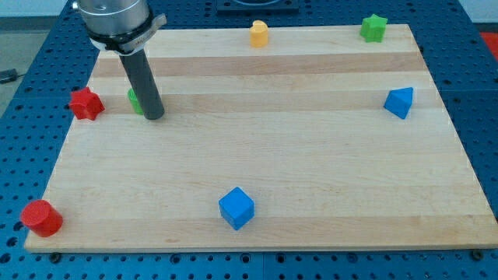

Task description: Push green circle into the red star

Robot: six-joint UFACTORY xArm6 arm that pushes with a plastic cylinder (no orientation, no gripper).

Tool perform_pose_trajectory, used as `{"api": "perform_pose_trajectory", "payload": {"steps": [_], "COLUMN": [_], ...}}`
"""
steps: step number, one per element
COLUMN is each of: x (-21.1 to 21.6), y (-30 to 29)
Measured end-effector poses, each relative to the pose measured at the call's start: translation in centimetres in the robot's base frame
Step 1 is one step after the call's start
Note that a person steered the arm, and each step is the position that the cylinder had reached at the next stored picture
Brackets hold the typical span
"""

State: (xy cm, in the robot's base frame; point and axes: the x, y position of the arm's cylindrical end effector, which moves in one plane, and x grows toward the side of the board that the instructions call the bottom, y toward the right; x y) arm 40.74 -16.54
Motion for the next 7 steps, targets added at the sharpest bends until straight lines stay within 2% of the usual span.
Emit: {"api": "perform_pose_trajectory", "payload": {"steps": [1,2,3,4,6,7], "x": [-1.3,-5.7,-6.4,-5.9,-6.8,-4.0], "y": [3.1,1.2,-3.5,-4.2,2.1,3.8]}}
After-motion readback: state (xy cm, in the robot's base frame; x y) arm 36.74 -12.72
